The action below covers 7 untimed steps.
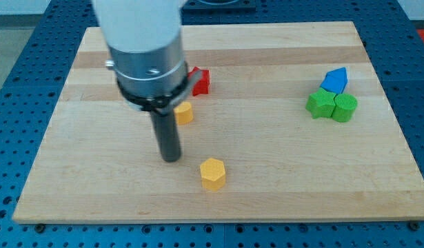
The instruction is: Move the yellow heart above the yellow hexagon
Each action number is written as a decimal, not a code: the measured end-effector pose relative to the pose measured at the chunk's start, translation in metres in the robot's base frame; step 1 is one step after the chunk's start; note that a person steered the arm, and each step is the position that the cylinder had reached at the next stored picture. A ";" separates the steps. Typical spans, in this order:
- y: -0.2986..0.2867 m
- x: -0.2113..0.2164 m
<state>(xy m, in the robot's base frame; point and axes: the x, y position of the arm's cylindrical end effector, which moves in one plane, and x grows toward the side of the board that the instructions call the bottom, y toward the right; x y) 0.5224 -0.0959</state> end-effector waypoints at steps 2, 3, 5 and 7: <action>-0.034 -0.086; -0.025 -0.112; 0.012 -0.098; 0.054 -0.084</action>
<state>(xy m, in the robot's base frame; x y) 0.4381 -0.0418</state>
